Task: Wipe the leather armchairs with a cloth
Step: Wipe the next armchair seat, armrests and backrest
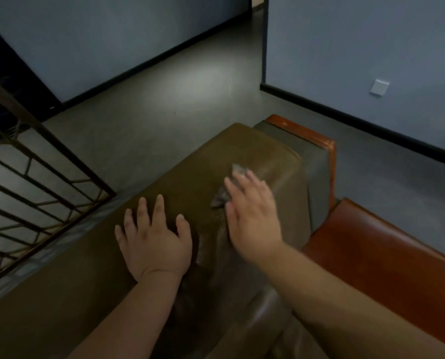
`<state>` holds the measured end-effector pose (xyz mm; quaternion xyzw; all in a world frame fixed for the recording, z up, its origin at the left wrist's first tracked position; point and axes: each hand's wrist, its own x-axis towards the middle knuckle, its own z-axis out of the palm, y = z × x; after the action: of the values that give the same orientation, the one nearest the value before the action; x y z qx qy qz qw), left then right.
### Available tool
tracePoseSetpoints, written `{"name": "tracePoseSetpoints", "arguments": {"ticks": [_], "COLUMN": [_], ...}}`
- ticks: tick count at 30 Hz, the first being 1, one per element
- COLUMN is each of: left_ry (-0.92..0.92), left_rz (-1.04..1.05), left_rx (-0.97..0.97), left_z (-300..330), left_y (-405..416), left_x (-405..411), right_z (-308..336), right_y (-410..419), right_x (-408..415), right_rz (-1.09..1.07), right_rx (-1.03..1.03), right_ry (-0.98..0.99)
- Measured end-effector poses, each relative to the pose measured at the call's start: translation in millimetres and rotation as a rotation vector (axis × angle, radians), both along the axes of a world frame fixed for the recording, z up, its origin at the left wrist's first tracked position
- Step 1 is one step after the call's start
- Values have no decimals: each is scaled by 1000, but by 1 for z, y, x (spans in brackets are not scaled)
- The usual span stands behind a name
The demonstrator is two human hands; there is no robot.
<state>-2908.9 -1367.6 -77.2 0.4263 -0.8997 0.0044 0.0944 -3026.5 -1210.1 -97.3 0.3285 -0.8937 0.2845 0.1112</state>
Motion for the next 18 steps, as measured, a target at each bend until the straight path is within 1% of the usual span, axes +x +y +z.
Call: {"name": "tracePoseSetpoints", "arguments": {"ticks": [2,3,4,5,6,8,9,10,12,15,16,18], "left_ry": [-4,-2,0,-5,-22,-67,-82,-89,-100,-122,-143,-204], "left_rz": [-10,-28,-75,-168,-302,-540,-585,-593,-583,-580,-570,-540], "left_rx": [2,2,-5,-24,-46,-72,-73,-69,-71,-55,-42,-12], "left_z": [0,1,2,3,4,5,7,8,9,14,17,23], "left_y": [-1,-2,-3,-4,-5,-7,-8,-9,-7,-4,-4,2], "left_x": [2,2,2,0,-1,-7,-10,-13,-14,-12,-13,-20], "right_z": [-8,-10,-11,-10,-7,0,1,-1,-12,-32,-35,-33], "right_y": [12,21,30,36,40,36,28,20,8,3,4,9], "right_x": [10,0,-13,-26,-38,-39,-27,-9,39,97,95,56], "right_rz": [143,169,144,66,-51,-285,-358,-394,-367,-217,-198,-233], "right_rx": [25,55,74,50,-14,-210,-310,-389,-461,-383,-348,-331], "right_ry": [14,49,54,14,-79,-335,-451,-531,-596,-657,-653,-617]}}
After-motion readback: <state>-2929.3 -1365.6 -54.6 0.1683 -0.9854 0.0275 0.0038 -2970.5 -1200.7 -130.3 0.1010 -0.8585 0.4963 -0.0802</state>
